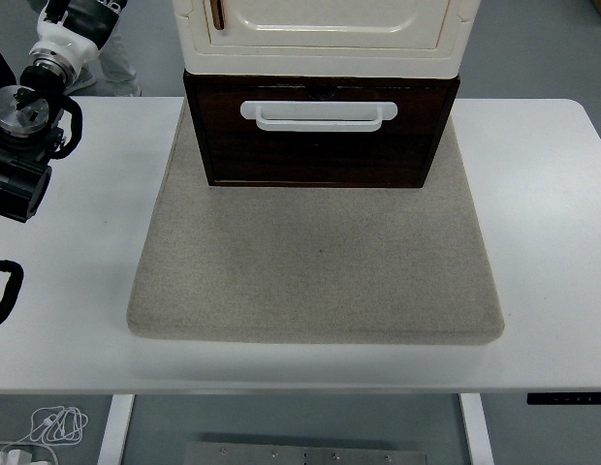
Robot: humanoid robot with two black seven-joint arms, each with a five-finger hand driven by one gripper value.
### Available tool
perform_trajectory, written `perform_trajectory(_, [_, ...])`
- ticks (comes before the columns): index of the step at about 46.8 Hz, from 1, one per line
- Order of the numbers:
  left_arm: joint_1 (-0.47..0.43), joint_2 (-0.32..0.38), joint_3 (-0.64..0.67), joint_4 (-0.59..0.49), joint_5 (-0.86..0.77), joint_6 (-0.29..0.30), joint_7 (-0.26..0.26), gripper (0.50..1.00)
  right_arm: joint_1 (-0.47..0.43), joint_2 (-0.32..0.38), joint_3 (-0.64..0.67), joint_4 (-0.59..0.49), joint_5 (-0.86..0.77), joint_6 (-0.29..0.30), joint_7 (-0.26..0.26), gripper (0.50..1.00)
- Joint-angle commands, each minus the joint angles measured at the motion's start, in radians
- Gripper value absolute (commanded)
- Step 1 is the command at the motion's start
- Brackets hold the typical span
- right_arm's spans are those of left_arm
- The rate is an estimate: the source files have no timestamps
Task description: Open the drawer under the combination cabinet
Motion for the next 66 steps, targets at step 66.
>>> perform_trajectory(66, [-0.262, 0.442, 0.005, -0.4, 0.434, -0.071, 0.012, 1.0, 0.0, 0.0, 0.0, 0.0, 0.0, 0.0, -0.001, 0.926])
